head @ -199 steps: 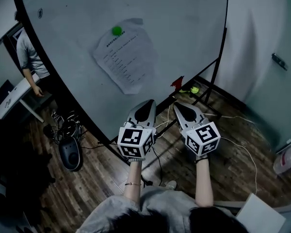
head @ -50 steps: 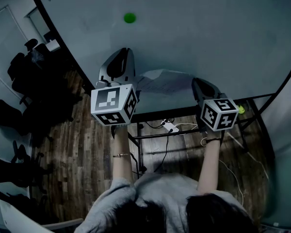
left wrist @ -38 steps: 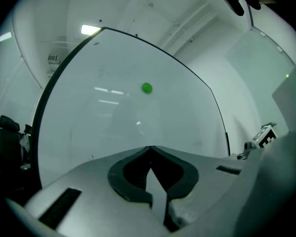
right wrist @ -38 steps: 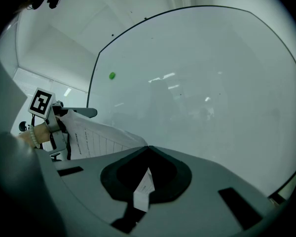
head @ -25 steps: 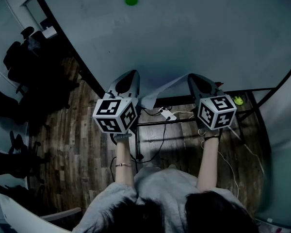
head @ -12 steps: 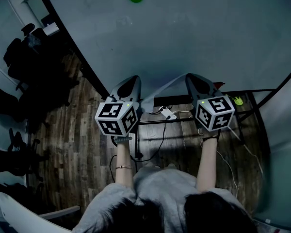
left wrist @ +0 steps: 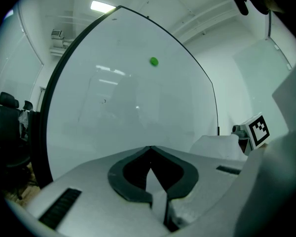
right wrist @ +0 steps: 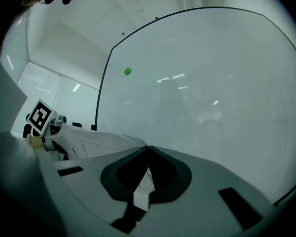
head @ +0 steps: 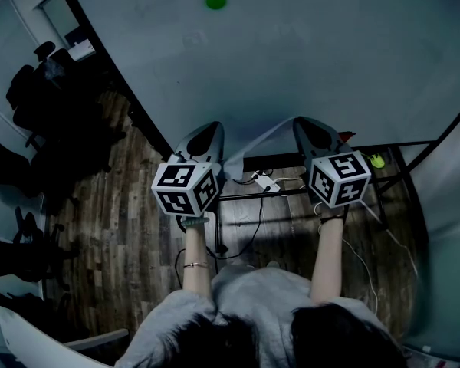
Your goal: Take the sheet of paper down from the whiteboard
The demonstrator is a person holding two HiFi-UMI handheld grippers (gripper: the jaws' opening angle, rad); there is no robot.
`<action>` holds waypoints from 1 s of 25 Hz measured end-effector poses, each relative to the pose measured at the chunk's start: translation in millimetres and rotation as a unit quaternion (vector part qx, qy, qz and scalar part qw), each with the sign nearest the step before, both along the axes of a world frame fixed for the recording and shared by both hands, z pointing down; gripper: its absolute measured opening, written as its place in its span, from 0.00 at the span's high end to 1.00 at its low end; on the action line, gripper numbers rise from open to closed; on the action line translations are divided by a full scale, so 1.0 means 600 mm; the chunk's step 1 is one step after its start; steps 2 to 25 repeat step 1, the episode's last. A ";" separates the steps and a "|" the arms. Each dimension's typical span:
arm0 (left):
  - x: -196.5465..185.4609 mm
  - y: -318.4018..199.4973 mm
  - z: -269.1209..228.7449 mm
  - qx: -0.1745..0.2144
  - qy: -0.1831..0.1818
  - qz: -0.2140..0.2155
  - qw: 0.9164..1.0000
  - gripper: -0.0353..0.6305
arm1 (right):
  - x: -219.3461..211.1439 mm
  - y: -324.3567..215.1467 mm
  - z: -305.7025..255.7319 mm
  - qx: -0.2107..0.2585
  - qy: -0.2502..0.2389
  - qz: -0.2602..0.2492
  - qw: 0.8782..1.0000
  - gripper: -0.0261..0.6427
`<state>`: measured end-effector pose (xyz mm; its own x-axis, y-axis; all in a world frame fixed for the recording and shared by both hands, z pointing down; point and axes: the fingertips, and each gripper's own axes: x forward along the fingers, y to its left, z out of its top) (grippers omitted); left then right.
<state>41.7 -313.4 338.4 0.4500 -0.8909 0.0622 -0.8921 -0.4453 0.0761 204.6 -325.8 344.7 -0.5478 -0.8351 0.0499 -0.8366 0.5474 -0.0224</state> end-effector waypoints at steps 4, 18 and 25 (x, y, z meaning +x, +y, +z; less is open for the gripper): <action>0.000 0.001 -0.001 0.000 0.000 0.001 1.000 0.94 | -0.001 0.001 -0.001 0.000 0.000 0.000 1.000 0.96; 0.000 0.001 -0.001 0.000 0.000 0.001 1.000 0.94 | -0.001 0.001 -0.001 0.000 0.000 0.000 1.000 0.96; 0.000 0.001 -0.001 0.000 0.000 0.001 1.000 0.94 | -0.001 0.001 -0.001 0.000 0.000 0.000 1.000 0.96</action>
